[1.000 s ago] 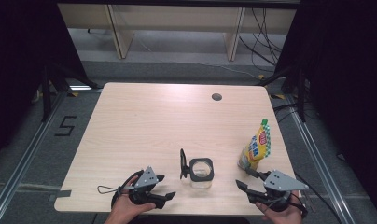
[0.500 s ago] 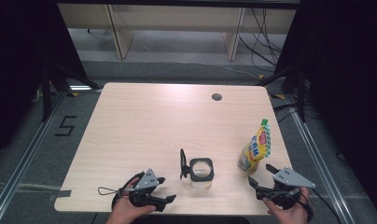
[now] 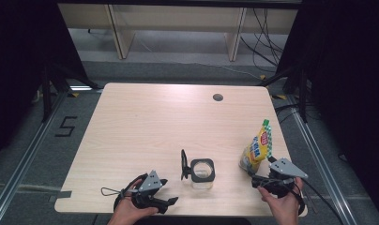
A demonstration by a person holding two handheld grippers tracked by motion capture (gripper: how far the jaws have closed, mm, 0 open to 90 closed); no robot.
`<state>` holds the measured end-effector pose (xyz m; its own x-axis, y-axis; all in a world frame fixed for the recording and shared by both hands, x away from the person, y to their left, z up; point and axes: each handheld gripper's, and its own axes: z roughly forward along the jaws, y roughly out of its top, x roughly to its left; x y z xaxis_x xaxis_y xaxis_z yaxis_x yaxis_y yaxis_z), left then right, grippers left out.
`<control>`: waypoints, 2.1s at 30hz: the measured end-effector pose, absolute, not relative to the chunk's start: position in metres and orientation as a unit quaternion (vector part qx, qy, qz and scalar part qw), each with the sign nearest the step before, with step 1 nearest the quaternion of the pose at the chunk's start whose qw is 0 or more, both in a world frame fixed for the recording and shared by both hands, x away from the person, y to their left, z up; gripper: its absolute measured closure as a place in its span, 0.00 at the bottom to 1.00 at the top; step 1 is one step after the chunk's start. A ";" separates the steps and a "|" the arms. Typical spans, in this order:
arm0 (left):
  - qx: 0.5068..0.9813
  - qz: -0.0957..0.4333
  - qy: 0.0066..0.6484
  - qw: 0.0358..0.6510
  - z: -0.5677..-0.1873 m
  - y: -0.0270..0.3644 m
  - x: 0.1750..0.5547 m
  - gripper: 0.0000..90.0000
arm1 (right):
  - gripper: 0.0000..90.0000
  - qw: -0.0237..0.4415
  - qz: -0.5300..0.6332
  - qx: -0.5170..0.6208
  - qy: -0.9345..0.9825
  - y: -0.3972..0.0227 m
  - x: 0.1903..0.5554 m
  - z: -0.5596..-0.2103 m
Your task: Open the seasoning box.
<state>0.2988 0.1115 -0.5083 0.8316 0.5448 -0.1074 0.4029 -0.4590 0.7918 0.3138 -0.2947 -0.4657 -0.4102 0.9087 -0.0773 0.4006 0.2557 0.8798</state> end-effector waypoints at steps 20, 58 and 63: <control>0.840 0.080 0.275 0.460 -0.507 0.108 0.296 0.31 | 0.37 0.315 0.413 0.401 0.755 -0.307 0.340 -0.461; 0.844 0.084 0.260 0.461 -0.506 0.106 0.294 0.33 | 0.26 0.361 0.495 0.429 0.664 -0.304 0.370 -0.495; 0.846 0.081 0.261 0.459 -0.506 0.106 0.293 0.33 | 0.29 0.351 0.484 0.435 0.673 -0.305 0.369 -0.494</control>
<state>0.2935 0.1056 -0.5059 0.8511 0.5148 -0.1026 0.3669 -0.4436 0.8176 0.3686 -0.3048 -0.4943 -0.3750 0.9256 -0.0511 0.2459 0.1525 0.9572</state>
